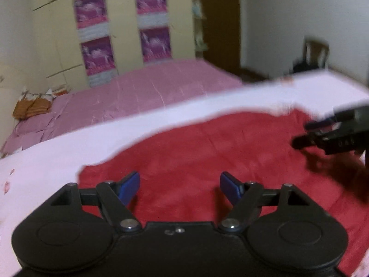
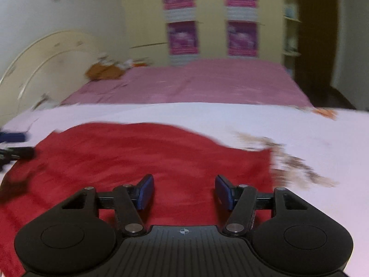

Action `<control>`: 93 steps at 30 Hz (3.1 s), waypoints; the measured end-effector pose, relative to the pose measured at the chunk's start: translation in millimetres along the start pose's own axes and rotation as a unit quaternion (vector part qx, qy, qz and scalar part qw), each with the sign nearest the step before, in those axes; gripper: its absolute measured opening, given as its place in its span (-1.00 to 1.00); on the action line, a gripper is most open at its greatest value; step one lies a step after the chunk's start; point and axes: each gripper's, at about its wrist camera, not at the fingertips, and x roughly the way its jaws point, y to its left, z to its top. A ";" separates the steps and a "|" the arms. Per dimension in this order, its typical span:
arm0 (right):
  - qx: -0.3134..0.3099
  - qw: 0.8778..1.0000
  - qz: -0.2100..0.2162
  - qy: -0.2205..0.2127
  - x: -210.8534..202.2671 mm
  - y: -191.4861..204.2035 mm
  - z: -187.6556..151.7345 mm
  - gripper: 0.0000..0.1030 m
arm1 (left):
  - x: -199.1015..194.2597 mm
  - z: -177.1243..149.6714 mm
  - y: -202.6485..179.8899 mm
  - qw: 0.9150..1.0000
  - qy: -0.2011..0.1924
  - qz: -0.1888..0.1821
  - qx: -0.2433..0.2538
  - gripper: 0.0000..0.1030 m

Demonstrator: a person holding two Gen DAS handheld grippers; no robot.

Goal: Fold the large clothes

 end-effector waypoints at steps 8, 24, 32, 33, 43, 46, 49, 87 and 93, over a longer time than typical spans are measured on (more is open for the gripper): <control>0.011 0.998 -0.030 0.052 48.0 -7.7 -8.3 0.15 | 35.8 -11.3 20.3 0.998 0.030 -0.011 -0.062 0.50; 0.245 0.965 -0.086 -0.020 -101.9 -88.7 -79.2 0.62 | -125.5 -111.4 104.1 0.945 -0.026 0.108 -0.307 0.48; 0.414 0.910 0.020 -0.021 -149.6 -72.9 -144.9 0.61 | -139.0 -169.6 95.2 0.861 -0.042 -0.003 -0.507 0.43; 0.426 0.904 0.031 -0.020 -148.3 -70.5 -149.4 0.61 | -133.8 -168.3 95.0 0.855 -0.047 -0.009 -0.516 0.43; 0.460 0.886 0.047 -0.045 -111.1 -73.2 -135.5 0.05 | -83.3 -142.4 99.4 0.857 -0.032 0.021 -0.514 0.40; 0.445 0.893 0.043 -0.040 -101.2 -77.1 -132.3 -0.26 | -79.5 -139.0 101.5 0.862 -0.028 0.021 -0.506 -0.16; 0.421 0.905 0.041 -0.039 -101.5 -75.4 -128.3 -0.52 | -79.2 -133.3 98.1 0.875 -0.023 0.017 -0.483 -0.49; 0.336 0.940 0.060 0.002 -294.3 -76.5 -232.1 -0.76 | -247.0 -224.3 -42.2 0.883 -0.015 0.029 -0.468 -0.54; 0.363 0.930 0.059 0.012 -277.8 -89.1 -249.5 -0.52 | -255.9 -247.6 -36.8 0.877 -0.026 0.128 -0.462 0.51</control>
